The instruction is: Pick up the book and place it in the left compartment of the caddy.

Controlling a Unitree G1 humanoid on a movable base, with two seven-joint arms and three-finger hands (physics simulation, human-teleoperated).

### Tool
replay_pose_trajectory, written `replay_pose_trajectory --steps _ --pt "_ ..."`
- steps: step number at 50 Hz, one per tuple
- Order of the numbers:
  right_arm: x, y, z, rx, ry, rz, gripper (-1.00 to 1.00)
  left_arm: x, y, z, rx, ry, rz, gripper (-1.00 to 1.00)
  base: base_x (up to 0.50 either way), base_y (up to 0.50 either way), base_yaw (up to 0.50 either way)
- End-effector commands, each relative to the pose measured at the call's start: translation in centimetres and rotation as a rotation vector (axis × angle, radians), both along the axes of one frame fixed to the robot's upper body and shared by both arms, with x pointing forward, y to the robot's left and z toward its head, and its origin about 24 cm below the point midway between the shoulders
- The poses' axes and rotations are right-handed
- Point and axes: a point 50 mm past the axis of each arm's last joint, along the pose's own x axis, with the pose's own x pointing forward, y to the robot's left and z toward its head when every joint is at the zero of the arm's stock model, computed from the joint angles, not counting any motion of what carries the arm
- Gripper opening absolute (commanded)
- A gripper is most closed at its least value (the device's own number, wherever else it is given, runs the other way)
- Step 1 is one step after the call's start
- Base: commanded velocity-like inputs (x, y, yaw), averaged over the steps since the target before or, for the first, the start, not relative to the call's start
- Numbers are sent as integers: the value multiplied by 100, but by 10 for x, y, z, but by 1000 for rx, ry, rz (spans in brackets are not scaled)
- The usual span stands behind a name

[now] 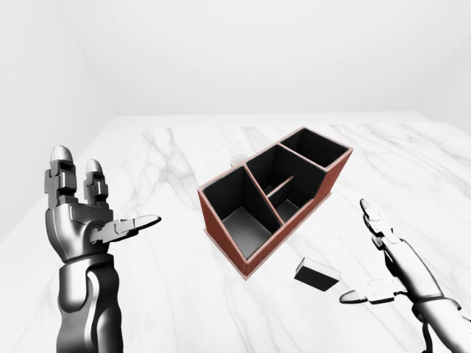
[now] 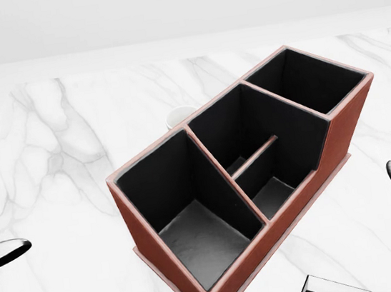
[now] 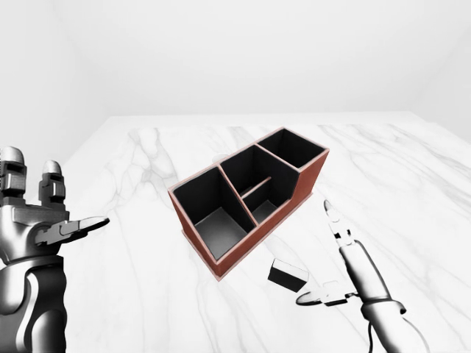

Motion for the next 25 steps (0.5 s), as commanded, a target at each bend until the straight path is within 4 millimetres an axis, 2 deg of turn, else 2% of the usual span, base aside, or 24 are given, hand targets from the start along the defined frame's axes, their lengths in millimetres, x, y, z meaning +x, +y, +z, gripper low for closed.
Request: replay_pose_trajectory --steps 1,15,25 --pt "1 -11 -21 77 69 -23 100 1 0 -2 1 10 -3 100 0 0 0" --pt "1 -21 -47 172 150 -37 100 0 0 -1 5 4 3 100 0 0 0" --pt "4 -24 -51 183 157 -45 100 -1 -1 1 8 -1 4 100 0 0 0"
